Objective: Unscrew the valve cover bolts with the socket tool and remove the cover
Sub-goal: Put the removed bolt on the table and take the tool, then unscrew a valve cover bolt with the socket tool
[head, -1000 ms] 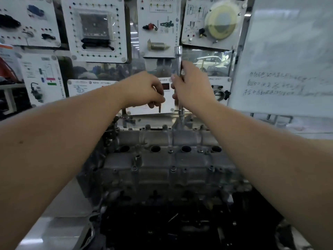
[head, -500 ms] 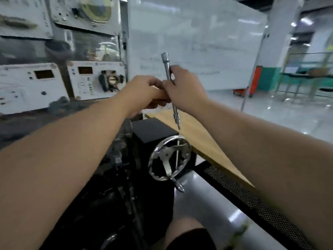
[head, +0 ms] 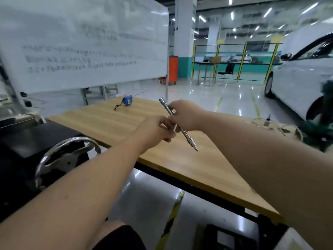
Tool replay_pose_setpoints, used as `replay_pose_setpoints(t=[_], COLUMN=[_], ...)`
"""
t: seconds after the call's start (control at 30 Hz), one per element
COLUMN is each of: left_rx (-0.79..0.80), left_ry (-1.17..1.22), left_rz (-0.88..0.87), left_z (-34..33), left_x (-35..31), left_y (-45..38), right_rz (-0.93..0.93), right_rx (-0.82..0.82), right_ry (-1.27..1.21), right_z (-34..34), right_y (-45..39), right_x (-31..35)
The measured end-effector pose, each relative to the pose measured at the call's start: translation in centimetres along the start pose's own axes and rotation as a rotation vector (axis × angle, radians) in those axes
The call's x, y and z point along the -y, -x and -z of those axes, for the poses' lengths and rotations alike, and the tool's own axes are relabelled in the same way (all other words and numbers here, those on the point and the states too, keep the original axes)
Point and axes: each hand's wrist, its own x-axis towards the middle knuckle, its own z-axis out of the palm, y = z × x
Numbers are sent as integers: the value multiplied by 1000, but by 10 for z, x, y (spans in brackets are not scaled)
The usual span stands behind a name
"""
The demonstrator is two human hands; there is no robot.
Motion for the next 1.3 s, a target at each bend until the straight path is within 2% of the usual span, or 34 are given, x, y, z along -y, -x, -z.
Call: replay_pose_setpoints(t=[0.23,0.47,0.6,0.73,1.07,1.17,1.3], left_rx=[178,259,375,488,515,462,289], left_ry=[-369,-429,-466,-436,-461,-461,-320], left_rz=[-202,-288,-311,-251,-182,-133,32], left_z=[-96,-165,-186,-177,-144,-108,-38], left_x=[16,15,6,6,19,26,31], left_y=[-16,-24,-28,-30,-22,-17,-4], right_rz=[-190,-261,-276,-286,-182,-133,-25], right_rx=[85,29,6,-13,-13,-36,-50], right_ry=[-22,-29,-17,-36,-132,-207,-226], right_z=[7,32,41,43,30,20,3], right_y=[27,48,53,52,34,21,-1], right_x=[-76,-120,-134,-137,-90,-61,-9])
